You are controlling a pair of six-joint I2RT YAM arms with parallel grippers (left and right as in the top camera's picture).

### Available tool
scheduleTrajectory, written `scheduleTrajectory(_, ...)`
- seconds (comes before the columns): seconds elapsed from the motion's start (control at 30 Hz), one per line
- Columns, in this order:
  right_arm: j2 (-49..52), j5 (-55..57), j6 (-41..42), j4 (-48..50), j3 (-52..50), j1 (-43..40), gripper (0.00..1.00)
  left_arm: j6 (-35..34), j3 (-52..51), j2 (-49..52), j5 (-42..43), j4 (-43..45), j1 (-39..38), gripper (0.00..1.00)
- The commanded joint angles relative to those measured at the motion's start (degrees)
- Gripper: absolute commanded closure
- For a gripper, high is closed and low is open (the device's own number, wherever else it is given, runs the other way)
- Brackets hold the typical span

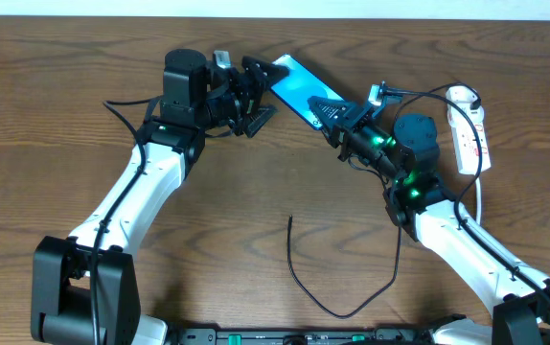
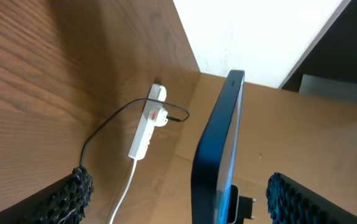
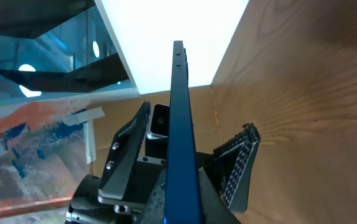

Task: Plug charger to phone and switch on socket
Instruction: 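Regrasp the phone's left end with the left gripper, holding it horizontally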

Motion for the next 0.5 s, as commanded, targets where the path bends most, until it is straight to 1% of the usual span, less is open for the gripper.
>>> scheduleTrajectory(0.0,-0.4,-0.4,3.3,0.9,0.8,1.0,0.99,-2.3,1.9,-1.3,-1.2,0.9,0.1,0.09)
scheduleTrajectory(0.27,-0.4,0.3,9.9,1.0,0.8,2.7,0.99,-2.7,1.9,-1.3,-2.7,5.2,0.1,0.09)
scheduleTrajectory(0.47,-0.4,0.4,13.3,1.0,0.8,3.2,0.99,-4.2,1.9,-1.3,-2.7,5.5,0.1,0.09)
